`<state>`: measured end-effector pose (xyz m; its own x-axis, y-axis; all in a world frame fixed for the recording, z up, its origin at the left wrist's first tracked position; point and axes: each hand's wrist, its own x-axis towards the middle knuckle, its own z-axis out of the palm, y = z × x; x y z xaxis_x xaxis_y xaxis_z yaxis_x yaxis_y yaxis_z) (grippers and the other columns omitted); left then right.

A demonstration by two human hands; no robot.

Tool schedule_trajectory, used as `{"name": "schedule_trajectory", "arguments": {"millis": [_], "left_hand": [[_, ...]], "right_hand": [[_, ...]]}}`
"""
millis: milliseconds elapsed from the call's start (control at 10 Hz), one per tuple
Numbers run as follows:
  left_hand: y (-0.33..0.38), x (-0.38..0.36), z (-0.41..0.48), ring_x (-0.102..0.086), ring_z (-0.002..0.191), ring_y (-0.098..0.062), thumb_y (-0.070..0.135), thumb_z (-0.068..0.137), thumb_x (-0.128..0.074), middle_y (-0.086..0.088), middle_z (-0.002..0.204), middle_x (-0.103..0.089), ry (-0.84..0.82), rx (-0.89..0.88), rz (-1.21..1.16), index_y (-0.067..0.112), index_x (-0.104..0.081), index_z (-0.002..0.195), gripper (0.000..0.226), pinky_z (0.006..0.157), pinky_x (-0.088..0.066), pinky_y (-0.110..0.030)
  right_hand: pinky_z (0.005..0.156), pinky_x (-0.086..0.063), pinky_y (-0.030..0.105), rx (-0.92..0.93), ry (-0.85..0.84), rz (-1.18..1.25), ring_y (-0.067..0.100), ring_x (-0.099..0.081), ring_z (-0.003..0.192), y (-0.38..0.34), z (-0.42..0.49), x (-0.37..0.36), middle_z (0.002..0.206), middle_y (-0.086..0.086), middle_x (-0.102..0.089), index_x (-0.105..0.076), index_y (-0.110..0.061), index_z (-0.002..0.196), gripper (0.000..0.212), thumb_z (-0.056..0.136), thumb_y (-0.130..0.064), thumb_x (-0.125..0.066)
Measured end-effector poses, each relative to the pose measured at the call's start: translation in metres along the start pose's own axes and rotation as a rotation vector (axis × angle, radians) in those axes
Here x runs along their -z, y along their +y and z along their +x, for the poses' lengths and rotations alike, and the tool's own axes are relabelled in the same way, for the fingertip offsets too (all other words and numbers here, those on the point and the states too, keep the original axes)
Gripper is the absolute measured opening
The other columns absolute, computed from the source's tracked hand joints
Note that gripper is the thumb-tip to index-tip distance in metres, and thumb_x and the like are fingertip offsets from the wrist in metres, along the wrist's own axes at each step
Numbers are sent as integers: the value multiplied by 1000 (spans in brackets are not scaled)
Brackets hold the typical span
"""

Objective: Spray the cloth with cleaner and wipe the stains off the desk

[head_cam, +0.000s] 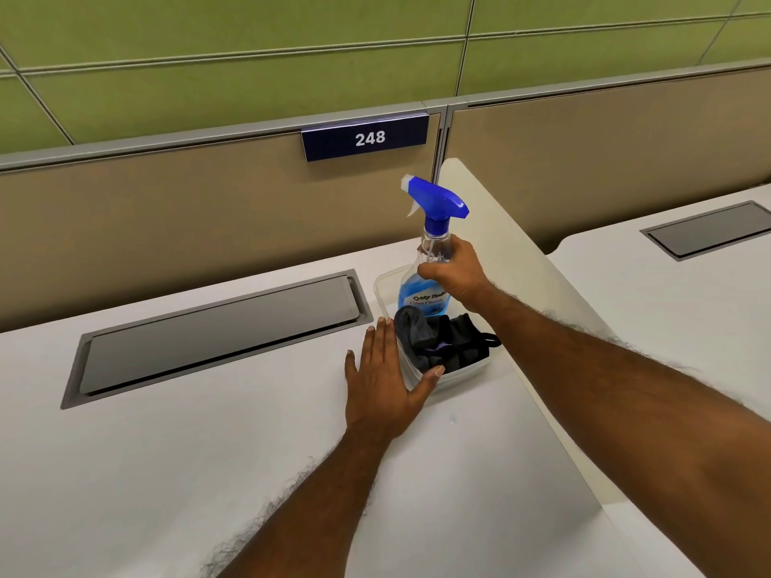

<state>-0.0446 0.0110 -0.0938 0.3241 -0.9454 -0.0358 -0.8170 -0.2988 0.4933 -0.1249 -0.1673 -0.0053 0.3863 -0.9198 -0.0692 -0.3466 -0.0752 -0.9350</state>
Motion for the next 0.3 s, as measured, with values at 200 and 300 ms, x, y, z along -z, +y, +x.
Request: {"name": "schedule_trajectory", "arguments": {"millis": [200,300], "left_hand": [[-1,0,2,5,151,-15,89,72,-8,4,165,3,-23,-7,11,24,6,154,106,122,1,-48],[-1,1,3,5,151,-15,90,71,-6,4,165,3,-21,8,3,24,6,154,107,121,1,-49]], "right_hand": [[97,-48,43,0,-90,23,23,-58,105,0,-2,6,114,6,-60,-50,-10,123,48,79,5,-65],[97,-49,39,17,-64,20,22,-51,119,6,-8,12,132,8,-50,-35,-16,139,71,80,5,-68]]}}
